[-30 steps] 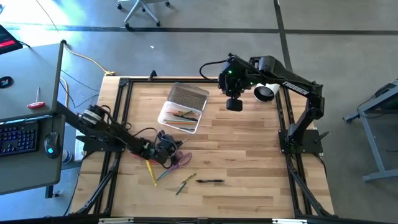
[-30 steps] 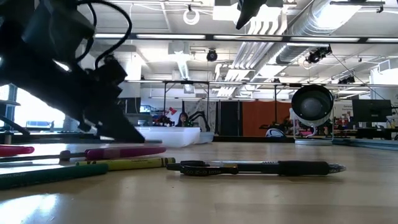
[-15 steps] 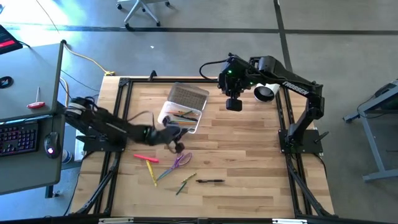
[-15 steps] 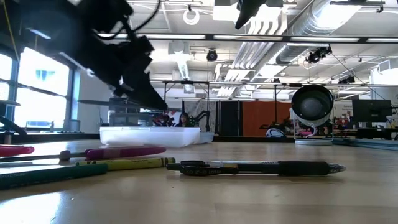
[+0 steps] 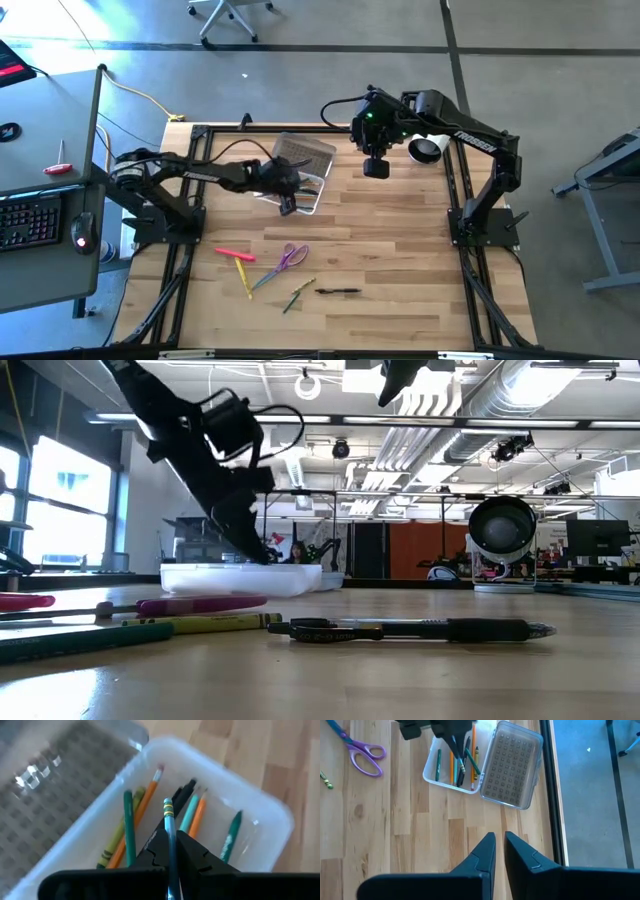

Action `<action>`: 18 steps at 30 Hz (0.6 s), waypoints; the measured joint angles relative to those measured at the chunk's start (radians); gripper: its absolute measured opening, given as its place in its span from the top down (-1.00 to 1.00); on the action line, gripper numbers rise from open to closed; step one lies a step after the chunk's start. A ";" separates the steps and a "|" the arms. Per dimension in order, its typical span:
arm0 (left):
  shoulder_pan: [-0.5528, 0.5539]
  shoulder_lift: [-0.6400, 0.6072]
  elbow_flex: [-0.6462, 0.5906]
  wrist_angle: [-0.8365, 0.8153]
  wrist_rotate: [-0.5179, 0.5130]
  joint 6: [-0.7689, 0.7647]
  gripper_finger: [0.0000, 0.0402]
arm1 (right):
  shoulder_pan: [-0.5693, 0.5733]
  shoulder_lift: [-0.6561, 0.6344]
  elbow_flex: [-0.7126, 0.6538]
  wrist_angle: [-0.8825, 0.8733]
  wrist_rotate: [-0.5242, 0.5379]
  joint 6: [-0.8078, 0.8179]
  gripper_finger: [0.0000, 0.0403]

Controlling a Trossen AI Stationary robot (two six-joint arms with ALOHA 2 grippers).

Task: Pick & place school supplies into a supply box
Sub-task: Put the blue pencil into the black supply box

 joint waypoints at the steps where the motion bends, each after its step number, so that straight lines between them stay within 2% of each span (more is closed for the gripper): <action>1: 0.009 0.015 0.000 0.003 0.012 0.002 0.79 | 0.000 0.000 0.000 0.000 0.000 0.000 0.91; 6: 0.012 0.082 0.000 0.055 -0.012 0.006 0.76 | 0.000 0.000 0.000 0.000 -0.043 0.000 0.93; 12: 0.010 0.127 0.000 0.125 -0.028 0.013 0.47 | 0.025 0.000 0.000 0.009 -0.239 0.060 0.93; 15: 0.010 0.129 0.000 0.139 -0.064 0.030 0.31 | 0.070 -0.001 -0.027 0.024 -0.245 0.062 0.93; 18: 0.010 0.116 0.000 0.175 -0.073 0.034 0.22 | 0.128 -0.008 -0.113 0.052 -0.219 0.066 0.93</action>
